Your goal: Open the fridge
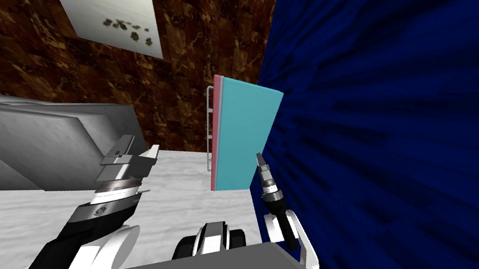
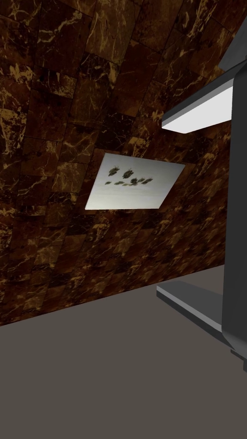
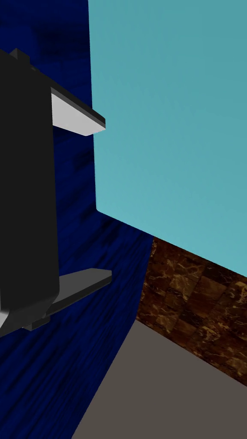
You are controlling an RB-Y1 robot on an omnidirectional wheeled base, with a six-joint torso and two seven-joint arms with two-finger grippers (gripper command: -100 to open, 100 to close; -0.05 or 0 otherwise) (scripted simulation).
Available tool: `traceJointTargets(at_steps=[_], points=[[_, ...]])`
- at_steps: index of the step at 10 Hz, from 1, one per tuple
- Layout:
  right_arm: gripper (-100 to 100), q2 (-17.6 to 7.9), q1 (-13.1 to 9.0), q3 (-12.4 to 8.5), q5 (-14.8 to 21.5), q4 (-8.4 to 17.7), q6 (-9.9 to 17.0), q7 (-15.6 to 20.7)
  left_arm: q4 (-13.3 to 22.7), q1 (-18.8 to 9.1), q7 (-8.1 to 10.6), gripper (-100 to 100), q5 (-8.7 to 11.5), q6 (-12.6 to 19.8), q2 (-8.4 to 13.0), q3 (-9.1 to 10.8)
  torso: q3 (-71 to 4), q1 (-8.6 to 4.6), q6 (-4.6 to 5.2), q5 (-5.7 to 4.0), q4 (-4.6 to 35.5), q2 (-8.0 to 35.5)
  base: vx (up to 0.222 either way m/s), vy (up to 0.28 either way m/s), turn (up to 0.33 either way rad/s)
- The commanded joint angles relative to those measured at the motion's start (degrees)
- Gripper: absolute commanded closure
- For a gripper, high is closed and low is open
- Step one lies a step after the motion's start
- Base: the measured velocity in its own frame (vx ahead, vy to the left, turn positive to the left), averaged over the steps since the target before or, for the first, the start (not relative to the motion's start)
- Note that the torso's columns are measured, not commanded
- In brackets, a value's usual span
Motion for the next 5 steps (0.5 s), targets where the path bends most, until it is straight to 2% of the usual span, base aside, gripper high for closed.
traceJointTargets(at_steps=[1,2,3,4,5], points=[[-100,-1.9,-0.5,0.4,4.4,1.9,2.7,1.8,0.0,0.0,0.0,0,0.0,0.0,0.0,0.0,-0.1,0.13,0.0,0.04,-0.1,-0.2,0.1,0.086,0.002],[-100,-3.1,-1.2,0.7,6.1,3.4,4.7,3.1,0.0,0.0,0.0,0,0.0,0.0,0.0,0.0,-0.1,0.04,0.01,0.03,0.0,-0.1,0.096,0.09,0.015],[-100,-3.1,-1.2,0.7,7.5,3.4,4.7,3.1,0.0,0.0,0.0,0,0.0,0.0,0.0,0.0,-0.1,0.01,0.0,0.01,0.0,-0.1,0.067,0.064,0.004],[-100,-4.2,-1.9,1.0,9.4,4.9,6.7,4.4,0.0,0.0,0.0,0,0.0,0.0,0.0,0.0,0.0,-0.1,0.01,-0.02,0.0,0.1,0.076,0.07,0.011],[-100,-4.2,-1.9,1.0,10.7,4.9,6.7,4.4,0.0,0.0,0.0,0,0.0,0.0,0.0,0.0,0.0,-0.05,0.0,-0.02,0.0,0.0,0.081,0.071,0.009]])
